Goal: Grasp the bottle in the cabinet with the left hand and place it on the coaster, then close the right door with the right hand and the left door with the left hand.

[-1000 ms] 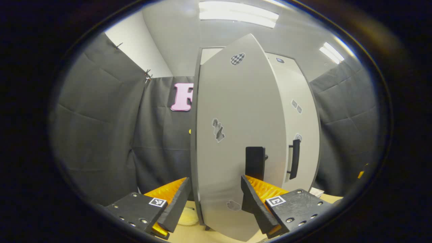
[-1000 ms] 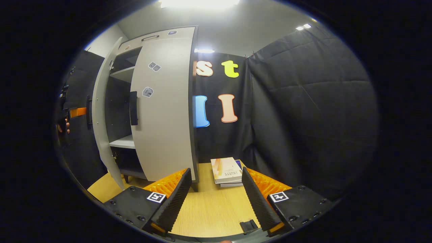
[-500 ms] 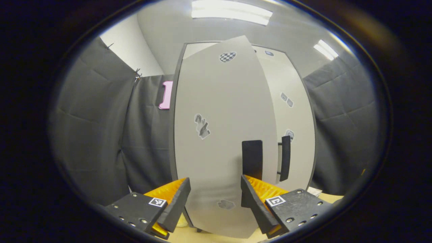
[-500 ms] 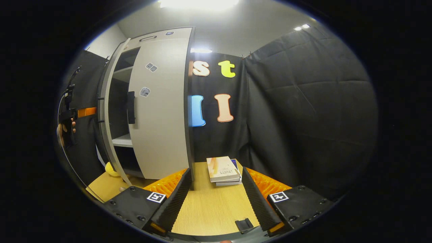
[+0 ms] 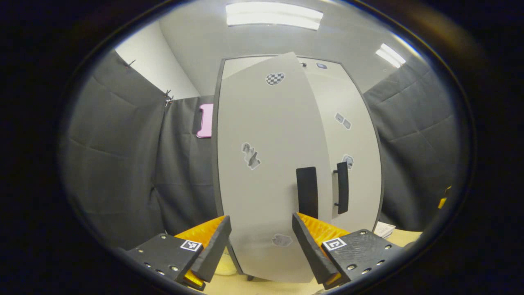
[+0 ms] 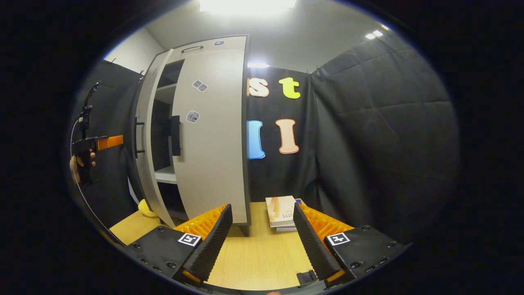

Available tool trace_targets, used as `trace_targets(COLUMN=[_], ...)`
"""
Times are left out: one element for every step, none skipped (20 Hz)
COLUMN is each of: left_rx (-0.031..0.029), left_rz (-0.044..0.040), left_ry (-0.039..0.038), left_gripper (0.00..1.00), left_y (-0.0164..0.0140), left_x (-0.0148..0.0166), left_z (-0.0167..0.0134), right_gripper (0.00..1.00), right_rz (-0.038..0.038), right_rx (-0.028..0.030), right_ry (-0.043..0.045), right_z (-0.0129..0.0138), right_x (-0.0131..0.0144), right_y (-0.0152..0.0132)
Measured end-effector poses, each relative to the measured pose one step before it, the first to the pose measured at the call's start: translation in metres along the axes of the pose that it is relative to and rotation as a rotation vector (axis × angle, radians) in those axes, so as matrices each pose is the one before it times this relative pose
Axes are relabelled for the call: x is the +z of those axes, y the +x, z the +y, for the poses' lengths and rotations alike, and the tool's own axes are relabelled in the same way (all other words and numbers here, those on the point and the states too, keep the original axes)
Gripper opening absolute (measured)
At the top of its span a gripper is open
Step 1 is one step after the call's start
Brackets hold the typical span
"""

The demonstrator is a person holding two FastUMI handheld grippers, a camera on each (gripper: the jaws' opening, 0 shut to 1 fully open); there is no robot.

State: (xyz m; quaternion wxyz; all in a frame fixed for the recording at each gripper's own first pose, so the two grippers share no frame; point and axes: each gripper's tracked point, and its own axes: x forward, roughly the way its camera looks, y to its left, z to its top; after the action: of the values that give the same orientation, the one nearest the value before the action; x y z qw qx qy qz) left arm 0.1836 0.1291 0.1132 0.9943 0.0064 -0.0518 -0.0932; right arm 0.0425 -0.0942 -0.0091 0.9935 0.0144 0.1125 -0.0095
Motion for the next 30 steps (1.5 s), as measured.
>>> trace_targets(left_rx=[0.00998,0.01097,0.01192,0.0107,0.0109,0.00844,0.00793,0.01052,0.01038,0.01117,0.00898,0.00755,0.00767,0.005,0.00668,0.00679,0.00682,0.00634,0.00551,0.00622,0.00707,0.00613,0.00298,0.00438,0.00323,0.00561,0.00186,0.002,0.00286,0.00114], left_rz=[0.00188,0.00049,-0.00078,-0.00022,0.00171,0.00386,0.00273,0.00395,0.00404,0.00273,0.00262,0.0024,0.00461,0.00837,0.0057,0.00542,0.00598,0.00725,0.00722,0.00679,0.00192,0.00262,-0.00001,0.00213,0.00156,0.00231,0.00008,-0.00075,-0.0014,-0.00067], left_ry=[-0.00018,0.00303,0.00385,0.00322,0.00026,-0.00159,-0.00171,0.00402,0.00882,0.00993,0.00768,0.00557,0.00285,0.00206,-0.00045,-0.00032,-0.00162,-0.0021,-0.00105,0.00134,0.00357,0.003,0.00065,-0.00052,-0.00016,-0.001,-0.00452,-0.00389,-0.00058,0.00202], left_gripper=[0.9,0.92,0.91,0.91,0.92,0.92,0.92,0.92,0.92,0.92,0.91,0.91,0.91,0.91,0.91,0.91,0.91,0.91,0.91,0.91,0.91,0.92,0.91,0.91,0.91,0.91,0.91,0.91,0.91,0.91], left_y=[-0.00583,-0.00522,-0.00313,-0.00313,-0.00123,-0.00227,-0.0047,-0.00414,-0.00313,-0.00288,-0.00273,-0.00203,-0.00284,-0.00195,-0.00189,-0.00218,-0.00228,-0.00189,-0.00003,-0.0001,0.00039,-0.00062,-0.0033,-0.00231,-0.00375,-0.00136,0.00083,0.00003,-0.00011,-0.00058], left_x=[-0.00116,0.00003,-0.00004,0.00069,-0.00031,-0.00036,-0.00158,-0.00113,-0.00116,0.00018,-0.00169,-0.00094,-0.00118,-0.00211,-0.0025,-0.00101,-0.00187,-0.00177,-0.0015,-0.00192,-0.00169,-0.00082,-0.00167,-0.0004,-0.00086,0.00044,0.00015,0.00053,-0.00055,0.00028], left_z=[0.00288,0.00372,0.00408,0.00374,0.00184,0.00172,0.00319,0.00383,0.00501,0.0042,0.00501,0.00317,0.00359,0.00235,0.0022,0.00215,0.00277,0.00202,0.00112,0.00118,0.0022,0.0016,0.00262,0.00197,0.00309,0.00269,0.00009,-0.0001,0.00107,0.00093], right_gripper=[0.95,0.95,0.95,0.95,0.95,0.92,0.92,0.92,0.92,0.92,0.95,0.95,0.95,0.95,0.95,0.95,0.95,0.95,0.95,0.95,0.95,0.95,0.95,0.95,0.95,0.92,0.92,0.95,0.95,0.95], right_rz=[-0.00657,-0.00562,-0.00483,-0.00401,-0.00591,-0.00494,-0.00533,-0.00563,-0.00833,-0.00949,-0.00683,-0.00497,-0.00146,-0.00225,-0.00561,-0.00847,-0.00899,-0.00916,-0.00626,-0.00407,-0.00347,-0.00205,0.0001,-0.00057,-0.00167,-0.00203,-0.00183,-0.00162,-0.00059,0.00156], right_rx=[0.0124,0.01186,0.01534,0.01129,0.00925,0.00836,0.00614,0.00471,0.00565,0.00526,0.0051,0.0045,0.00396,0.00087,-0.00134,0.00101,0.002,0.00037,0.00025,-0.00004,0.00115,-0.00092,-0.00121,-0.00252,-0.0012,-0.00095,-0.00352,-0.00688,-0.0069,-0.0053], right_ry=[-0.00221,-0.001,0.00003,-0.00105,-0.00305,-0.00437,-0.00329,-0.00249,-0.00044,0.00069,0.00056,0.00087,-0.00032,-0.00179,-0.0029,-0.00253,-0.00167,-0.00063,-0.00068,0.00096,0.00302,0.00571,0.00748,0.00965,0.01005,0.00791,0.00343,-0.00118,-0.00259,-0.00102], right_z=[0.00338,0.00449,0.00473,0.00293,0.00228,0.00283,0.0019,0.00216,0.0021,0.00198,0.00299,0.00202,0.0022,0.00091,0.00046,0.00154,0.00103,0.00116,0.00075,0.00104,0.00096,0.00059,-0.00052,-0.00051,-0.00008,-0.0002,-0.00141,-0.00212,-0.00147,-0.00131], right_x=[0.00284,0.00352,0.00271,0.00281,0.00325,0.00409,0.00299,0.00448,0.0044,0.00584,0.00447,0.00444,0.00493,0.00432,0.00487,0.00569,0.00506,0.00537,0.00448,0.00366,0.00327,0.00329,0.00196,0.00142,0.00173,0.00191,-0.00007,0.00042,-0.00006,0.00015], right_y=[0.00193,0.00229,0.00276,0.00191,0.00247,0.00208,0.00155,0.00137,-0.00046,0.00133,0.00105,-0.00013,0.00007,0.00027,-0.00007,-0.00047,-0.00051,-0.00016,-0.00069,-0.00084,-0.00069,-0.00018,0.00021,-0.00033,-0.00011,0.0,0.00002,-0.00024,-0.00072,-0.00044])
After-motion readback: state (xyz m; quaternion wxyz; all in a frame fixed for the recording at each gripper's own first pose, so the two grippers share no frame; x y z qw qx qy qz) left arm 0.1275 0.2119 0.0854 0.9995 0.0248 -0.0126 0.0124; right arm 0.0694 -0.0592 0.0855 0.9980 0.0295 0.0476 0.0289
